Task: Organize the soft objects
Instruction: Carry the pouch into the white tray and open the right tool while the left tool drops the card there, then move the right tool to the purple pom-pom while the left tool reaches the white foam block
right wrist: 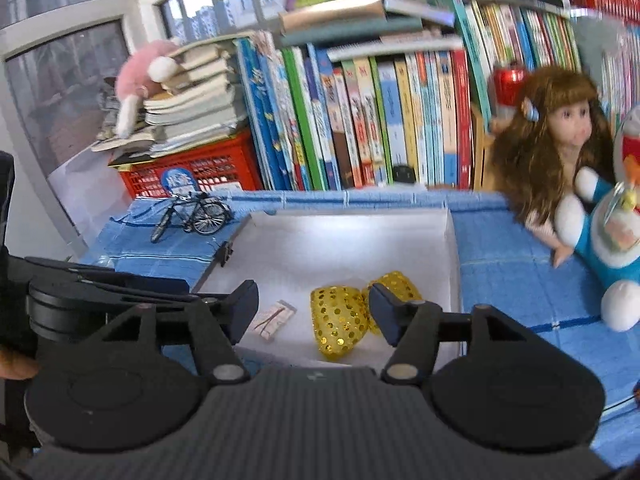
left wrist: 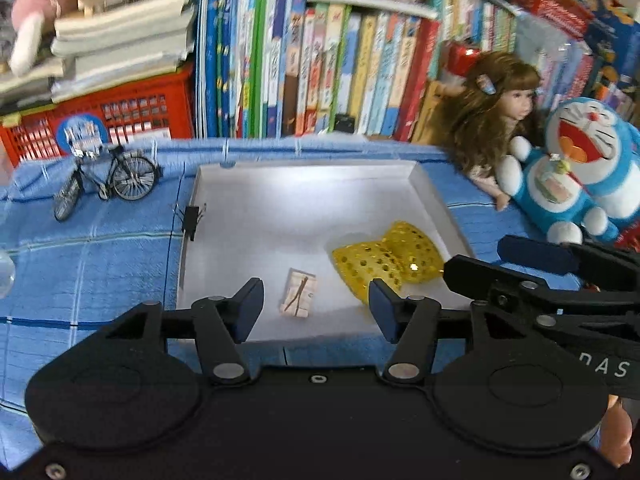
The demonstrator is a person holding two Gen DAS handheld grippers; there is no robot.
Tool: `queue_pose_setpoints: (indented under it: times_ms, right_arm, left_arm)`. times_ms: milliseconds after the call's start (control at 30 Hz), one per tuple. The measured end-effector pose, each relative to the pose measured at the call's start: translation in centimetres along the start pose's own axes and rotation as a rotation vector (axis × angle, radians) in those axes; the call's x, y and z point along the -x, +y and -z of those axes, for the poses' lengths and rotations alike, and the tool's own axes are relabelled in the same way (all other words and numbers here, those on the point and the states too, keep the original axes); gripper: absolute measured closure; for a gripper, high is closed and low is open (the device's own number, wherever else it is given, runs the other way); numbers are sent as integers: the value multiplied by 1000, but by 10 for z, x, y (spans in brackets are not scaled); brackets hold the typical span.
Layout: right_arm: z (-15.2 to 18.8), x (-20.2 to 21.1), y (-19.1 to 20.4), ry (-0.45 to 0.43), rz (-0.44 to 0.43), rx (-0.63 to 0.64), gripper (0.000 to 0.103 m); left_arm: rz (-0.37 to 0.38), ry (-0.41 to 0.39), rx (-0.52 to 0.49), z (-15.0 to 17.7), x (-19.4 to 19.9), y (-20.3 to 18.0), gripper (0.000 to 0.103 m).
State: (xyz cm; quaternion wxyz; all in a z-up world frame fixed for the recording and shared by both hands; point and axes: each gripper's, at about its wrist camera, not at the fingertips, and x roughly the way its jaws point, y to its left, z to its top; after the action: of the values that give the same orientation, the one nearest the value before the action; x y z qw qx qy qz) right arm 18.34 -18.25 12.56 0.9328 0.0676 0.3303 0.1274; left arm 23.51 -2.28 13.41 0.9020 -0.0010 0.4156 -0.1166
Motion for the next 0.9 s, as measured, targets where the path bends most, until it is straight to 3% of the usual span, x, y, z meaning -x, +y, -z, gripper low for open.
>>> queue_pose_setpoints:
  times_ms: [467, 700, 900]
  right_arm:
    - [40, 80, 39, -156, -28, 145, 23]
    - [68, 102, 55, -191, -36, 195, 21]
    - [96, 112, 67, -205, -61, 215, 19]
  left_arm:
    - [46, -160, -31, 69, 89, -7, 42]
    - [49, -208, -53, 108, 111, -6, 40]
    - [4, -257, -79, 143, 120, -5, 36]
